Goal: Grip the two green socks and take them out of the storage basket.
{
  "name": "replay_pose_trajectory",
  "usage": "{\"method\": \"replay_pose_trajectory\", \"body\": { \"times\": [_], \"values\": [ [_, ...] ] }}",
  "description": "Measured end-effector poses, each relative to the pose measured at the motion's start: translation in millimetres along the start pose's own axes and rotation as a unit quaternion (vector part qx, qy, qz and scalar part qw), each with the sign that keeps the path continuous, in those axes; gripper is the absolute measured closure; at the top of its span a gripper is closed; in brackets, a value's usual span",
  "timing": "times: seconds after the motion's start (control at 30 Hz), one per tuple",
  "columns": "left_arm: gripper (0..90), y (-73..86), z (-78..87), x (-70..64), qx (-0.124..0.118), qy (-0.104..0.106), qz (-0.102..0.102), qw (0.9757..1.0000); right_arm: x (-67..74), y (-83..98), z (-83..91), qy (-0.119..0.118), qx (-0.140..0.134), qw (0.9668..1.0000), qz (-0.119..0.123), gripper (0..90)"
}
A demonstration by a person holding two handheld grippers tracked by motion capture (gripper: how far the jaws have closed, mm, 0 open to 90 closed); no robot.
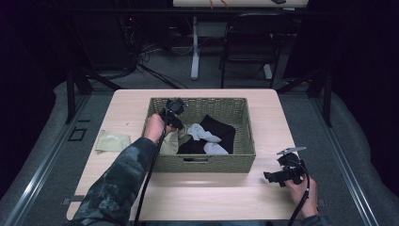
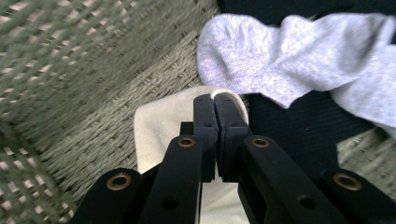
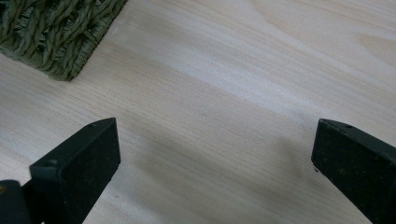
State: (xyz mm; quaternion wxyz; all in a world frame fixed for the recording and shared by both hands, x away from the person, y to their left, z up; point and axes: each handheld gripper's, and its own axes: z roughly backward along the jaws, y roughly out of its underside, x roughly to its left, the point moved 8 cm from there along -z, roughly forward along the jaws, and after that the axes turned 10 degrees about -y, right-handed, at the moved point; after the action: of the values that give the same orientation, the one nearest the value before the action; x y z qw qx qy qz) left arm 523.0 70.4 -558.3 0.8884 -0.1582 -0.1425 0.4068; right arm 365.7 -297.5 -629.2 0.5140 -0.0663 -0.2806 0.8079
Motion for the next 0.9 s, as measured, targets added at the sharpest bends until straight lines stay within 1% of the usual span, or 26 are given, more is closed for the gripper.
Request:
{"method": "replay_pose_trajectory", "body": {
  "times": [0.03, 0.07, 0.1, 0.13, 0.2, 0.23, 0.4, 0.57, 0.73, 0.9],
  "values": [
    [88.8, 0.4, 5.2, 1.4, -0.006, 0.000, 0.002, 1.0000, 0.6, -0.1, -0.1, -0.002, -0.002, 1.0000, -0.002, 0.4],
    [88.8, 0.7, 8.5, 2.1, -0.009, 0.002, 0.002, 1.0000, -1.1, 0.9, 0.9, 0.005, 0.005, 1.0000, 0.003, 0.4],
    [88.7, 0.8, 13.6, 3.2, -0.016, 0.002, 0.002, 0.9999, 0.5, 0.3, 0.1, -0.002, -0.001, 1.0000, -0.002, 0.4],
    [88.7, 1.1, 17.0, 3.4, -0.017, 0.002, 0.003, 0.9998, 0.1, 0.6, 0.4, 0.000, 0.001, 1.0000, -0.001, 0.4],
    [88.7, 0.8, 26.7, 5.2, -0.030, 0.001, 0.001, 0.9996, 0.4, 0.4, 0.2, 0.000, -0.002, 1.0000, -0.002, 0.4],
    [88.7, 1.1, 30.2, 6.0, -0.030, 0.001, -0.003, 0.9996, 0.2, 0.7, 0.2, 0.000, 0.001, 1.0000, -0.001, 0.4],
    [88.8, -1.6, 52.7, 9.5, -0.054, 0.000, -0.002, 0.9986, 0.5, 0.7, -0.1, -0.001, 0.002, 1.0000, -0.001, 0.4],
    [88.7, -6.0, 76.0, 13.2, -0.069, -0.007, -0.008, 0.9976, 0.6, 1.0, 0.1, -0.001, 0.005, 1.0000, -0.001, 0.4],
    [88.7, -10.6, 95.8, 16.5, -0.077, -0.008, -0.013, 0.9969, 0.9, 1.1, -0.3, -0.002, 0.005, 1.0000, -0.001, 0.4],
    [88.8, -16.2, 114.1, 22.9, -0.083, -0.021, -0.012, 0.9962, 1.4, 0.5, -0.9, -0.003, 0.001, 1.0000, -0.002, 0.4]
  ]
}}
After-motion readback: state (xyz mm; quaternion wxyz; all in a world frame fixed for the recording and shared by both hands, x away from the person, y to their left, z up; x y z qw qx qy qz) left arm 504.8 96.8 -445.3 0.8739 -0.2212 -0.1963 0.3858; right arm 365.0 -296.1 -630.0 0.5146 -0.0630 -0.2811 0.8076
